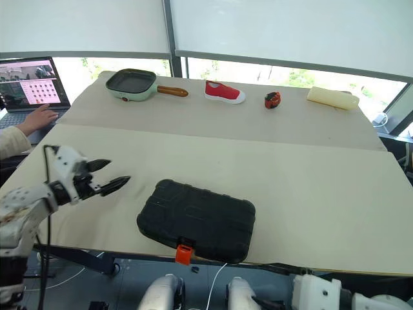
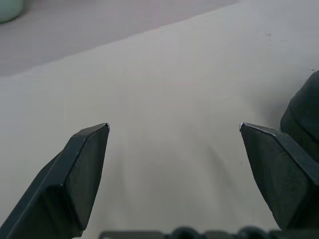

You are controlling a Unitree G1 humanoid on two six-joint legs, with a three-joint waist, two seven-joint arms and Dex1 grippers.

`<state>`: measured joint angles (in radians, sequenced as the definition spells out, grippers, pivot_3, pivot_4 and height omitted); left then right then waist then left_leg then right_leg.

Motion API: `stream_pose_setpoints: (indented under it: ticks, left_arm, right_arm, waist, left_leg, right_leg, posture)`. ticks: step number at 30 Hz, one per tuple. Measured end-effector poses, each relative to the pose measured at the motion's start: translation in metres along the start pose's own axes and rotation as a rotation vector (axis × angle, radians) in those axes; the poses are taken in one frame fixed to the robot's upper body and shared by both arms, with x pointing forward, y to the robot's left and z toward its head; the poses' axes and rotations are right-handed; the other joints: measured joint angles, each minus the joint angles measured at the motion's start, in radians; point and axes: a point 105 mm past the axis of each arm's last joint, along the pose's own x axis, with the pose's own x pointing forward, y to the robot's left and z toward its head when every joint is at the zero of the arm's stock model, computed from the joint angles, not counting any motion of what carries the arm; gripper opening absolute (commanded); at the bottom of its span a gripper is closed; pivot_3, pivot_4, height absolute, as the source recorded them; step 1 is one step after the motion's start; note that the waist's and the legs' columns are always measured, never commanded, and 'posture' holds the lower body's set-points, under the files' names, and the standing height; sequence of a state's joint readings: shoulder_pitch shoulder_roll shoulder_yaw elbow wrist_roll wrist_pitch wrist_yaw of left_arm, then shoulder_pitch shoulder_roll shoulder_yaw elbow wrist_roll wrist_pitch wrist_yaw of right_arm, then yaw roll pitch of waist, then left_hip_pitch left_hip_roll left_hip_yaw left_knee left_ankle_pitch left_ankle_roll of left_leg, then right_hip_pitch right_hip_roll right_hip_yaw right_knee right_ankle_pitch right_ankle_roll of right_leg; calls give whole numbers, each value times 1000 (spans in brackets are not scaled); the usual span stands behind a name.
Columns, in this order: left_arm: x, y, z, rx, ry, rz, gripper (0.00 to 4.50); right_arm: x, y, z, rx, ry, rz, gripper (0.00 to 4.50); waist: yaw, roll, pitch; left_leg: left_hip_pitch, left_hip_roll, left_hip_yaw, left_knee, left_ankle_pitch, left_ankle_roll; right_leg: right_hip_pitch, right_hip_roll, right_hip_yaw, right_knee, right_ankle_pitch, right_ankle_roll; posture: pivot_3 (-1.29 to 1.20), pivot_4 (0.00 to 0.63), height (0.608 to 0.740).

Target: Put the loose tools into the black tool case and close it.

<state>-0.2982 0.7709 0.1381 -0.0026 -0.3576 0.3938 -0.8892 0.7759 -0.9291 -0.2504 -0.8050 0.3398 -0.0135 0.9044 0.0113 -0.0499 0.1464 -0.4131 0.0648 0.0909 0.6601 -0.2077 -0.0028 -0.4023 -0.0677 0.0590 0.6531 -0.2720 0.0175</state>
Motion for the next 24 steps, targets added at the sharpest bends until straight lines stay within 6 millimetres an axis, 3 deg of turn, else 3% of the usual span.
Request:
stream_pose_setpoints:
  ticks: [3, 5, 11, 19, 24]
  left_arm:
    - [27, -5, 14, 87, -15, -101, 3555]
    - [49, -8, 23, 134, -32, -160, 2617]
    - [75, -20, 23, 218, -21, -258, 640]
    - [78, -45, 19, 285, -9, -422, 640]
    - [67, -53, 24, 352, 7, -511, 640]
  right_arm:
    - [7, -13, 4, -3, -2, 30, 763]
    - [15, -15, 7, -7, 1, 109, 0]
    - [26, 2, 5, 42, 4, 284, 0]
    - [61, -15, 17, 49, -67, 229, 0]
    - [64, -64, -5, 108, -31, -37, 0]
  waist:
    - [0, 1, 0]
    - [0, 0, 0]
    - [-3, 1, 0]
    - [-2, 0, 0]
    - [-13, 1, 0]
  left_leg:
    - [-6, 0, 3, 0, 5, 9]
    - [-11, 2, 2, 0, 5, 9]
    - [-13, 2, 0, 0, 3, 7]
    - [-12, 2, -1, 1, 3, 7]
    - [-9, 2, 1, 2, 4, 7]
  right_leg:
    - [-1, 5, 0, -4, 8, 13]
    - [-4, 9, -1, -5, 9, 15]
    - [-4, 11, -1, -6, 8, 16]
    - [-3, 11, -2, -5, 8, 16]
    - [-1, 10, -1, -5, 9, 17]
  posture:
    - [0, 150, 740]
    - [0, 150, 740]
    - [0, 150, 740]
    - [0, 150, 740]
    - [0, 150, 740]
